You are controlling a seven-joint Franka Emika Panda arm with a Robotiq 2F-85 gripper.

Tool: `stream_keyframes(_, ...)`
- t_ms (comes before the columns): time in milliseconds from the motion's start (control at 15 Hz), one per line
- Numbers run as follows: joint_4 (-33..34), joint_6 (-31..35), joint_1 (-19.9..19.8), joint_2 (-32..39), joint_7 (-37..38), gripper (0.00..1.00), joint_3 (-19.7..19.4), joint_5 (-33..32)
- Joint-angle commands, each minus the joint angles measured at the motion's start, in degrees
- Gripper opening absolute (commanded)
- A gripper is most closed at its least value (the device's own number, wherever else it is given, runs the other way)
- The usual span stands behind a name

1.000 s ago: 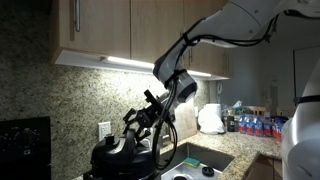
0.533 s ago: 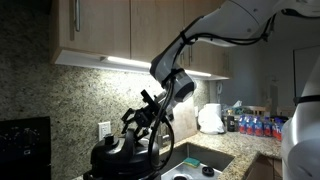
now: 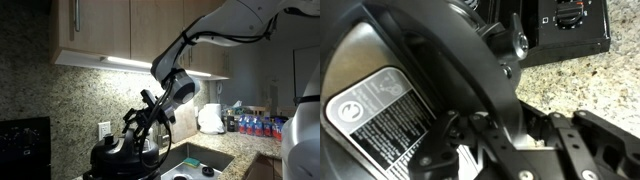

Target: Cover the cooker with the lid

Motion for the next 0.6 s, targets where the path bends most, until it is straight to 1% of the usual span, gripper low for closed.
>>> stream_keyframes(0,-0.6,4.9,1.3,1.8,1.1,0.01,2.9,7.8)
stream_keyframes(333,-0.1,13.9,2.9,2.4,1.6,0.01,7.1,16.8)
stream_keyframes(533,1.0,18.6,3.2,4.1,1.1,0.01,9.5,24.2)
